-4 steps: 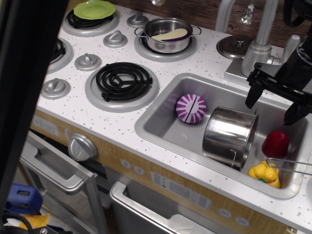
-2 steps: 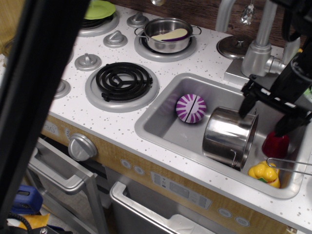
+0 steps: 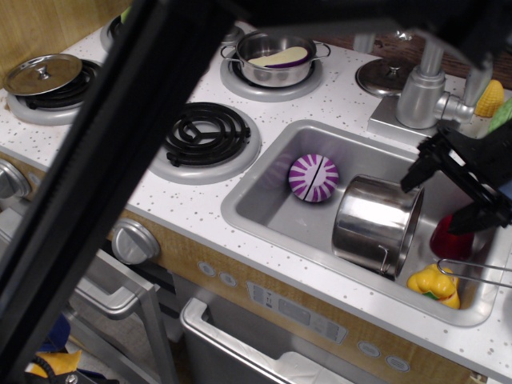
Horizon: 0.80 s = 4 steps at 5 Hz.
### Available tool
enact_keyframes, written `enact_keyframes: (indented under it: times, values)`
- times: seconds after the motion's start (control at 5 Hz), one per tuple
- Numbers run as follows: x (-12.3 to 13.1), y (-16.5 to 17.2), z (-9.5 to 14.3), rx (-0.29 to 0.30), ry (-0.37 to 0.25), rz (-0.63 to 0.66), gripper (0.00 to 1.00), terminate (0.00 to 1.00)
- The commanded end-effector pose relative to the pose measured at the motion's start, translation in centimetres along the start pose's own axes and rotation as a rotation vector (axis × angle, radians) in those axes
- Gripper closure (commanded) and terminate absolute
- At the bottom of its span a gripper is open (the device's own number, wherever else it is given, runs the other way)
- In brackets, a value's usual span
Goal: Flip pot upright in sink
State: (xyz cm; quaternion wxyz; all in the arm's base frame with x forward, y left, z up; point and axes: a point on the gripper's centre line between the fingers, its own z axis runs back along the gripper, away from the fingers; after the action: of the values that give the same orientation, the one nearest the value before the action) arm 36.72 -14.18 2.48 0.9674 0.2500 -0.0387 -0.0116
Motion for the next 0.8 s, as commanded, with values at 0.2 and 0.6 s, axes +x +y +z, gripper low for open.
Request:
enact_keyframes:
  times: [0.2,0.6]
  values:
    - [0.2,1.7,-0.3,0.114,-0.093,-0.048,0.00,0.00]
    - [-0.6,3.3,-1.8,0.127,-0.125,-0.102,0.00,0.00]
